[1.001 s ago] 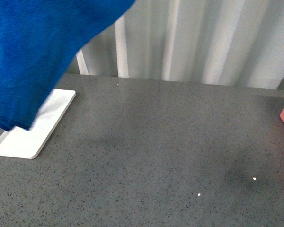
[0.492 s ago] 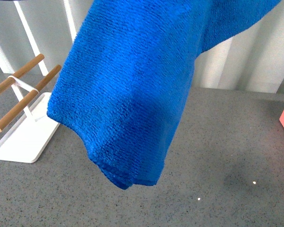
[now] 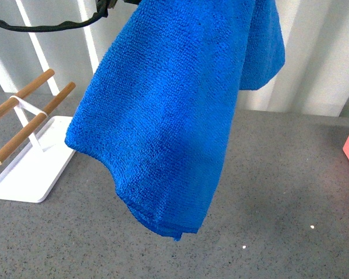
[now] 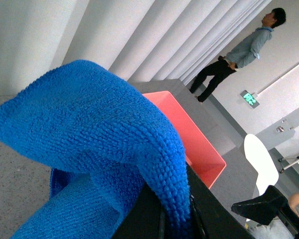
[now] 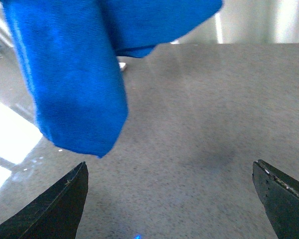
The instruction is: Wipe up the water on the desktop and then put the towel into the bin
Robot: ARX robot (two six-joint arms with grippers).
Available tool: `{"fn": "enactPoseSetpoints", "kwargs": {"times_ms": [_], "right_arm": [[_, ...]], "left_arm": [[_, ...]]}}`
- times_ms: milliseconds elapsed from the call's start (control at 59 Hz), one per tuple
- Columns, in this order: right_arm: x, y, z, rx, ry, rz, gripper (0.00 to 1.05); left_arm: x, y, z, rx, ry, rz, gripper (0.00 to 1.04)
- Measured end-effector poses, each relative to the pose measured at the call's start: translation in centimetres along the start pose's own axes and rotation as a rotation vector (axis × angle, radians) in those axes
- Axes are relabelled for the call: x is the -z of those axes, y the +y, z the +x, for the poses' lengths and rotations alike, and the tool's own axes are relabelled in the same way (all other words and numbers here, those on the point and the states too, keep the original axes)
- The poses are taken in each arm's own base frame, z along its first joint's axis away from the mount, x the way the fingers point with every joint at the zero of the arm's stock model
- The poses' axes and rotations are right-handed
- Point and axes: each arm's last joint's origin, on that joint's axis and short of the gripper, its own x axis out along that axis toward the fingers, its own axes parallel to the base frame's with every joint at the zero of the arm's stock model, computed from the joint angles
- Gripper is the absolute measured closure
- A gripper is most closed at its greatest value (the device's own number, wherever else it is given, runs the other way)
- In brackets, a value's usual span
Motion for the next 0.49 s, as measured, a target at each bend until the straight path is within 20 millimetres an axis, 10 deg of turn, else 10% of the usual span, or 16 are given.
{"fn": "enactPoseSetpoints", "kwargs": {"times_ms": [492], "right_arm": [[-2.0,0.2,10.1,-0.363,0.042,-0.026,0.07]], "left_arm": [[0.0,-0.1,0.0,0.003,0.001,0.000,1.01]]}}
